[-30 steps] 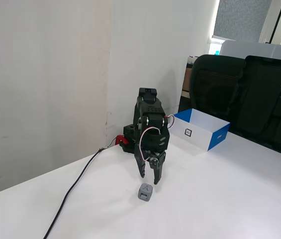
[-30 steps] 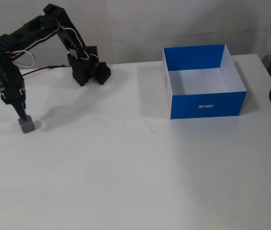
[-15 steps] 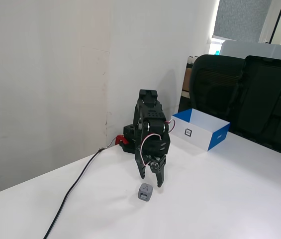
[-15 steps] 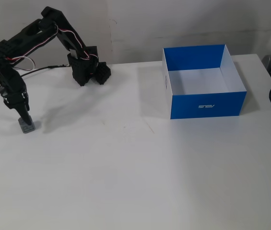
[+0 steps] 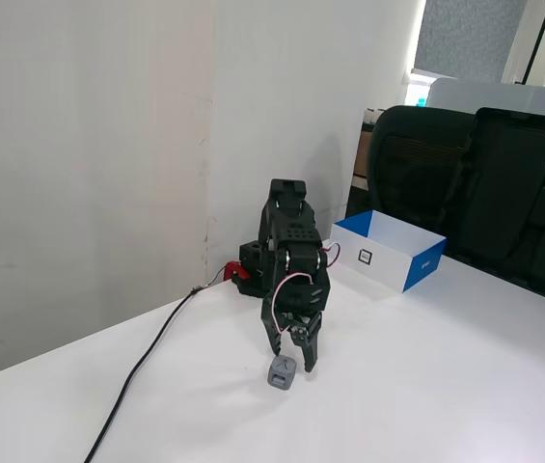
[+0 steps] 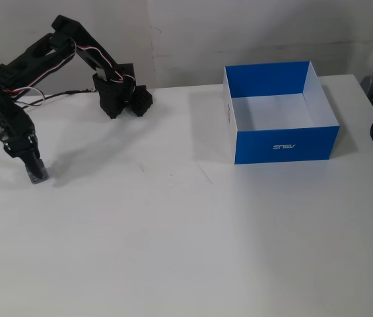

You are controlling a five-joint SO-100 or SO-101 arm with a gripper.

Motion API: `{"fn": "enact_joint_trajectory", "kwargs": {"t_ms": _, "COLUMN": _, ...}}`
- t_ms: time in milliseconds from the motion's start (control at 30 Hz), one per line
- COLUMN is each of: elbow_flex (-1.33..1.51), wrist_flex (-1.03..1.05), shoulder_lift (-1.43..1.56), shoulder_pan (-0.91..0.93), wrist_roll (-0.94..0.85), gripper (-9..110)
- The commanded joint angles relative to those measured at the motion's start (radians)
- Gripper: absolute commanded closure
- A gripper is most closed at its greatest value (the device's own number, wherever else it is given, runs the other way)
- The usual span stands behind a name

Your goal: Grasp the gray block and put it in the box.

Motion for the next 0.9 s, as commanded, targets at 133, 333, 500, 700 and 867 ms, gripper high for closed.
{"fn": "enact_joint_trajectory", "kwargs": {"t_ms": 133, "elbow_flex": -0.101, "wrist_flex": 0.028, "shoulder_lift": -0.009, "shoulder_pan": -0.017, "wrist_roll": -0.006, "gripper": 76}}
{"fn": "enact_joint_trajectory", "kwargs": {"t_ms": 333, "elbow_flex": -0.107, "wrist_flex": 0.037, "shoulder_lift": -0.025, "shoulder_pan": -0.020, "wrist_roll": -0.006, "gripper": 76}}
{"fn": "enact_joint_trajectory", "kwargs": {"t_ms": 500, "elbow_flex": -0.147, "wrist_flex": 0.044, "shoulder_lift": -0.052, "shoulder_pan": -0.026, "wrist_roll": -0.011, "gripper": 76}}
{"fn": "enact_joint_trajectory", "kwargs": {"t_ms": 700, "elbow_flex": -0.196, "wrist_flex": 0.061, "shoulder_lift": -0.077, "shoulder_pan": -0.035, "wrist_roll": -0.026, "gripper": 76}}
{"fn": "enact_joint_trajectory", "kwargs": {"t_ms": 867, "elbow_flex": -0.196, "wrist_flex": 0.067, "shoulder_lift": -0.104, "shoulder_pan": -0.035, "wrist_roll": -0.026, "gripper": 76}}
